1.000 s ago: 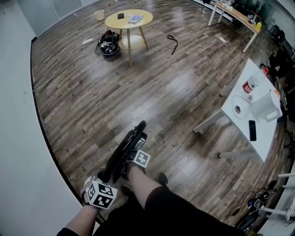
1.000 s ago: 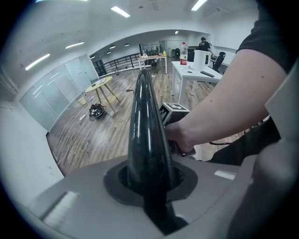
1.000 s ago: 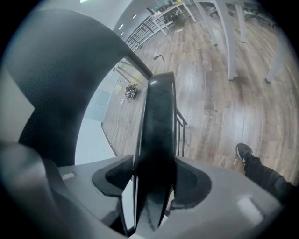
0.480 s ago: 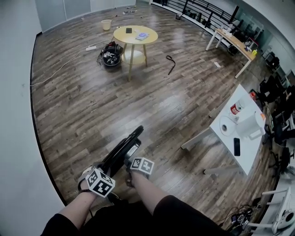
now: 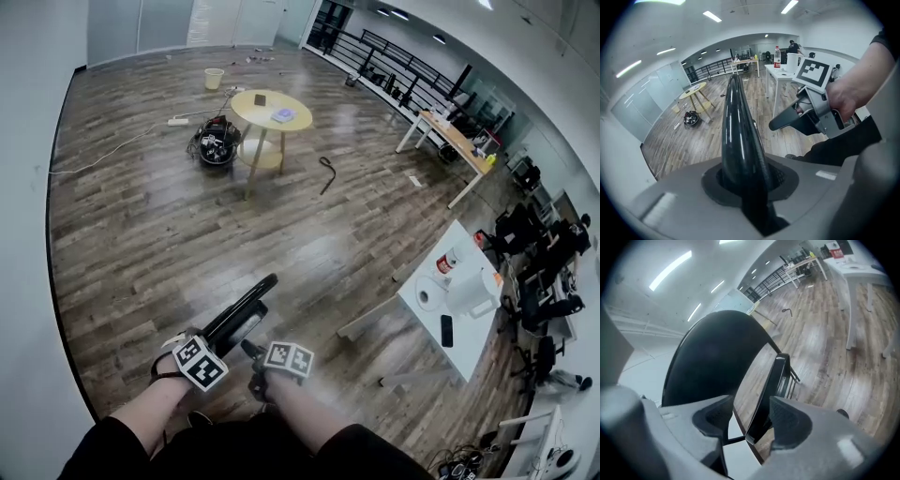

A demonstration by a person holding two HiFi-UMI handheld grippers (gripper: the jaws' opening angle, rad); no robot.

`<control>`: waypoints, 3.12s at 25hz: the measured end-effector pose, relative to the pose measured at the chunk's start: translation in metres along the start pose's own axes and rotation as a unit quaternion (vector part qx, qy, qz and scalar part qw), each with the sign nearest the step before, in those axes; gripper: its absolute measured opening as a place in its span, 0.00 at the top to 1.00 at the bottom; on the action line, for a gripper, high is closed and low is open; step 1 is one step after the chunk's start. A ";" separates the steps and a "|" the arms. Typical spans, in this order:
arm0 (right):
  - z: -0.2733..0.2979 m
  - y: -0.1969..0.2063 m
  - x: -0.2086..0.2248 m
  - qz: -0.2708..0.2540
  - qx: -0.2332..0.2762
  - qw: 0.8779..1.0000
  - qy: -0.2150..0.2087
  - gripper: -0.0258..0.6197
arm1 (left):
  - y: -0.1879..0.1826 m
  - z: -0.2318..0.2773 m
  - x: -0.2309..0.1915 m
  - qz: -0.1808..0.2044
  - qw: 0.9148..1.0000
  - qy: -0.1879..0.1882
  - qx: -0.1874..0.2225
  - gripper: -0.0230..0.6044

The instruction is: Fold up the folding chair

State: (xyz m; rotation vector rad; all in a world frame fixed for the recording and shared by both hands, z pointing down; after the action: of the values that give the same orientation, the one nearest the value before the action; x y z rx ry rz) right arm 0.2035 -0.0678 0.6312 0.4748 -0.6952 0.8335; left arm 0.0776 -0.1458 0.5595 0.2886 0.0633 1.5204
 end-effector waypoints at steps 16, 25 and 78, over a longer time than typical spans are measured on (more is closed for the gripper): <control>-0.023 -0.055 -0.069 -0.202 -0.100 0.971 -0.082 0.59 | 0.014 -0.001 -0.052 -0.031 0.999 0.026 0.007 0.85; -0.042 -0.109 -0.122 -0.429 -0.141 0.882 -0.137 0.59 | 0.027 -0.007 -0.065 -0.035 0.999 0.030 0.005 0.85; 0.029 -0.092 -0.103 -0.922 -0.339 0.187 -0.014 0.87 | 0.017 -0.006 -0.012 -0.054 0.998 0.014 -0.008 0.87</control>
State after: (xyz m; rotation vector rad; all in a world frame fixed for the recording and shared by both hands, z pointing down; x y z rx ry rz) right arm 0.2173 -0.1925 0.5662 0.1576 0.0006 -1.8766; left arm 0.0596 -0.1561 0.5562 0.2478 0.0865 1.4173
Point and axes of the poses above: the fingertips, and each gripper's own axes: z forward along the fingers, x to its right, y out of its underside, the point moved 5 cm from there along -z, backward along the fingers, and after that the axes turned 13 degrees about -x, right-handed, at the moved point
